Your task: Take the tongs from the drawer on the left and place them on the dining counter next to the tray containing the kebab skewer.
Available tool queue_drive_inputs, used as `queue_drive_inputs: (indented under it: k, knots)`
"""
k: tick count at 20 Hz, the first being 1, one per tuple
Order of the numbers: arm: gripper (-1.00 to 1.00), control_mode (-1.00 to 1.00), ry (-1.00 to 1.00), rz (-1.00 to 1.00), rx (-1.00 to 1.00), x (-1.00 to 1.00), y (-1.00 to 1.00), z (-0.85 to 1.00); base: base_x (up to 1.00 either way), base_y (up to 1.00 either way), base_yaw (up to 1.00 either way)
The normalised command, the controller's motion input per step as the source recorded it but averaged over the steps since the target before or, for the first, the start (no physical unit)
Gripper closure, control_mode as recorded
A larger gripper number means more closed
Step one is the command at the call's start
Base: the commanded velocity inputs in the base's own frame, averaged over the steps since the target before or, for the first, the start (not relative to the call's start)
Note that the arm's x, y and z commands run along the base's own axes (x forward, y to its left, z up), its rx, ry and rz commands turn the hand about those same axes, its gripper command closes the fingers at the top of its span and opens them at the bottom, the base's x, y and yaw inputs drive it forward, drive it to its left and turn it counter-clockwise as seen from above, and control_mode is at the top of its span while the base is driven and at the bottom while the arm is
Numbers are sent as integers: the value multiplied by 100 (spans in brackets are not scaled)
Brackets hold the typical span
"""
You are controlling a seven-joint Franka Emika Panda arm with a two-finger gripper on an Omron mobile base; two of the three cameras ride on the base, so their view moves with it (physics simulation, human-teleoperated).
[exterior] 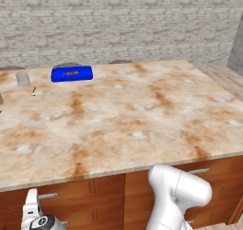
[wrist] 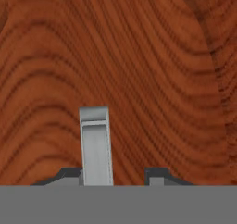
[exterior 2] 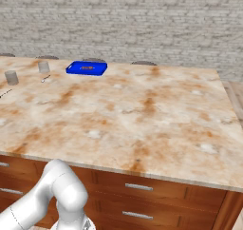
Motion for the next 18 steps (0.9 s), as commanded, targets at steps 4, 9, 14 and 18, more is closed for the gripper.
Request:
queue_drive_inputs:
  k: [4,9,14,18]
  knots:
    - [100,-100,0,0,0,0,0,0,0,0,0]
    - [100,-100,0,0,0,-2,0,0,0,0,0]
    - [100,-100,-3,0,0,-42,0,-3,0,0,0]
    - [100,-100,-1,0,0,-56,0,0,0,0,0]
